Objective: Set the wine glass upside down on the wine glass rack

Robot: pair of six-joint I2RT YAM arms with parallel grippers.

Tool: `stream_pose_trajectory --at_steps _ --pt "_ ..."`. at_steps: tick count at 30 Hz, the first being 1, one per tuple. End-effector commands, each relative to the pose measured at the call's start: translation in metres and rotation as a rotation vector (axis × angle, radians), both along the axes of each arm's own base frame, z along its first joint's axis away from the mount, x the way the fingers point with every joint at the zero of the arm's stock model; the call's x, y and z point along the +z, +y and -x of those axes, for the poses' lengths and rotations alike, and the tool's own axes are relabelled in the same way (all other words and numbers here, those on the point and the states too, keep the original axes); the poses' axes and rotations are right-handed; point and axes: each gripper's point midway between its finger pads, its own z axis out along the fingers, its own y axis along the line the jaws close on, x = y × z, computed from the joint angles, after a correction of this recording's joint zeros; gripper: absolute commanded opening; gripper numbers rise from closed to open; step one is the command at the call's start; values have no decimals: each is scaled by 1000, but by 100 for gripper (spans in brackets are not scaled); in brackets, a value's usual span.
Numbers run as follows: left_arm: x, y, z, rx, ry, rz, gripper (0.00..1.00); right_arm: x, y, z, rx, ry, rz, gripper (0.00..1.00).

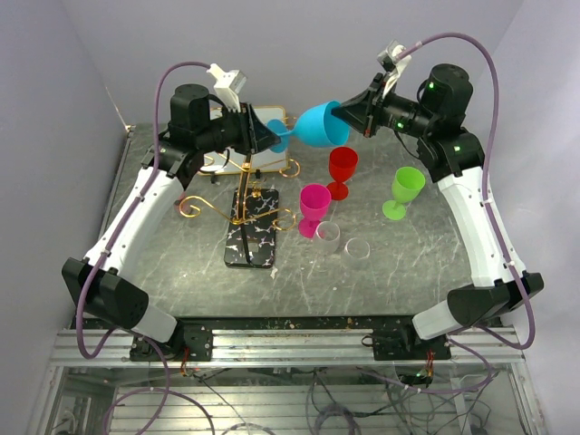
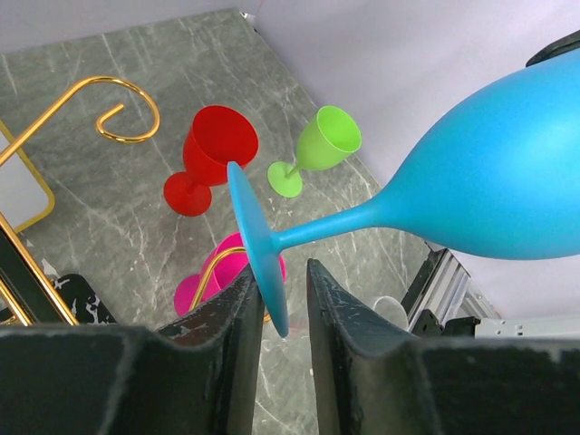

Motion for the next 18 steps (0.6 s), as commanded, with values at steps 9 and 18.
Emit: stream_pose_trajectory --at_steps 9,18 --pt "6 5 -3 13 -19 20 33 17 -2 11 7 -65 -11 0" --pt "1 8 -1 19 -2 27 29 13 -1 7 6 -60 -4 0"
